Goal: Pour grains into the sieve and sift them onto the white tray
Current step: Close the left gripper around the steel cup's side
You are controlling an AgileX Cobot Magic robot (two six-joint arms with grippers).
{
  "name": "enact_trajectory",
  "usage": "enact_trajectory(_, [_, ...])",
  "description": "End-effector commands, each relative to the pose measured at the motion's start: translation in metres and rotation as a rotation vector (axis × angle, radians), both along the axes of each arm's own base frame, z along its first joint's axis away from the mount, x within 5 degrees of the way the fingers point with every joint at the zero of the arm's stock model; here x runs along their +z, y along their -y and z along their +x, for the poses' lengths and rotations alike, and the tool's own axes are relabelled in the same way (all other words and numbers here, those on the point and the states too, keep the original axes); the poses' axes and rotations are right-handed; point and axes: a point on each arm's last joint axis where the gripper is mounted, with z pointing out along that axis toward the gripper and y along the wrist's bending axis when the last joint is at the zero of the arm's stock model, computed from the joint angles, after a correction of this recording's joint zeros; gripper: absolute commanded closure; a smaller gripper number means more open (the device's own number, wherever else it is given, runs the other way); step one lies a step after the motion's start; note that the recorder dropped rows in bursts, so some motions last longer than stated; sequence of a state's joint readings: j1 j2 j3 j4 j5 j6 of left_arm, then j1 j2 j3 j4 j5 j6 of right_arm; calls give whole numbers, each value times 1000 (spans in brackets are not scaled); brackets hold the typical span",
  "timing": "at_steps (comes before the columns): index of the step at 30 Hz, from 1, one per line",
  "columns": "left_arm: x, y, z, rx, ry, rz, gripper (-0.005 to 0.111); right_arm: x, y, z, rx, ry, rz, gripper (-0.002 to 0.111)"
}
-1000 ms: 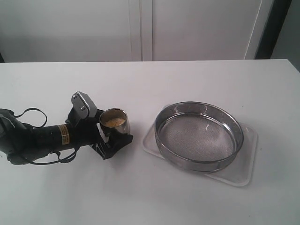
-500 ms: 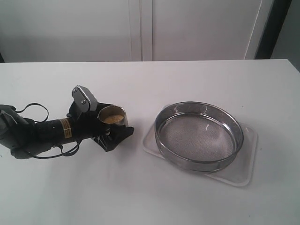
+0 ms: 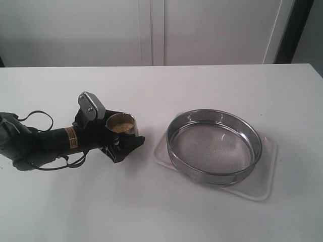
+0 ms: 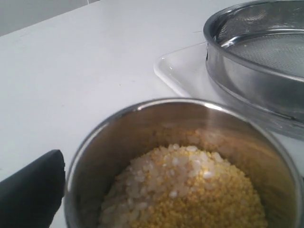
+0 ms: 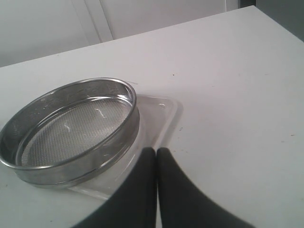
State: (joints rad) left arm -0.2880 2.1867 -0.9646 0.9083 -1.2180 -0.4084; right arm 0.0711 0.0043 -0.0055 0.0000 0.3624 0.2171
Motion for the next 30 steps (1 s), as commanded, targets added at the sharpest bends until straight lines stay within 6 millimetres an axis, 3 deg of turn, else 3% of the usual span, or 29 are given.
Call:
enact_trajectory(1, [-8,2,-2,-22,-19,7,2,-1,0,0,-3,11,4,108])
enact_trajectory(30, [-13,2,-2,-13,-16,17,2,-1,0,0,-3,11,4,108])
